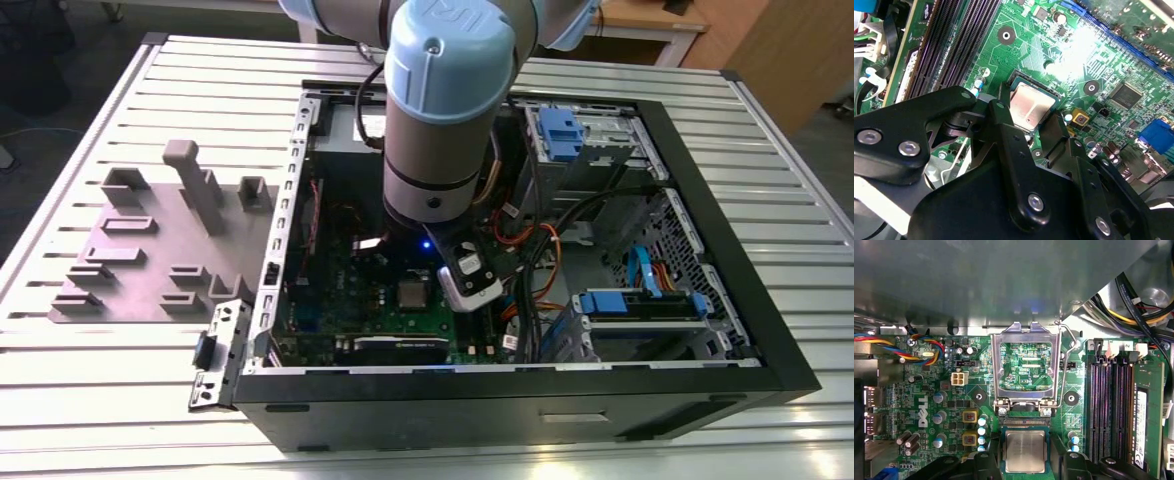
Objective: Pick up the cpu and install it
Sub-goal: 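Place the cpu into insertion slot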
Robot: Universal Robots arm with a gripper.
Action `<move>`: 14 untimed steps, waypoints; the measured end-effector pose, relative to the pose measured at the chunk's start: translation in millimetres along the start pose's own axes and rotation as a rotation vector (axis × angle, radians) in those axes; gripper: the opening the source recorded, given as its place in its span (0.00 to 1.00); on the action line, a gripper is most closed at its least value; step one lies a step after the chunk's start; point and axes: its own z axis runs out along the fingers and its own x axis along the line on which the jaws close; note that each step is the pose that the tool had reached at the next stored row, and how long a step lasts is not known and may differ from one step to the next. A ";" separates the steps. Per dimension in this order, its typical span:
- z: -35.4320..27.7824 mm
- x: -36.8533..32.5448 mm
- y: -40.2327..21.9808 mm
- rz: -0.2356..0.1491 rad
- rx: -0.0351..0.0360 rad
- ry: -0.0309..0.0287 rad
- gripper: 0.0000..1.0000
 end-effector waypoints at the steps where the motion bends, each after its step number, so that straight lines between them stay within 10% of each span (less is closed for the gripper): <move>1: 0.0 0.0 0.0 0.000 0.0001 0.0000 0.47; 14: 0.3 0.1 2.8 0.000 -0.0026 0.0000 0.54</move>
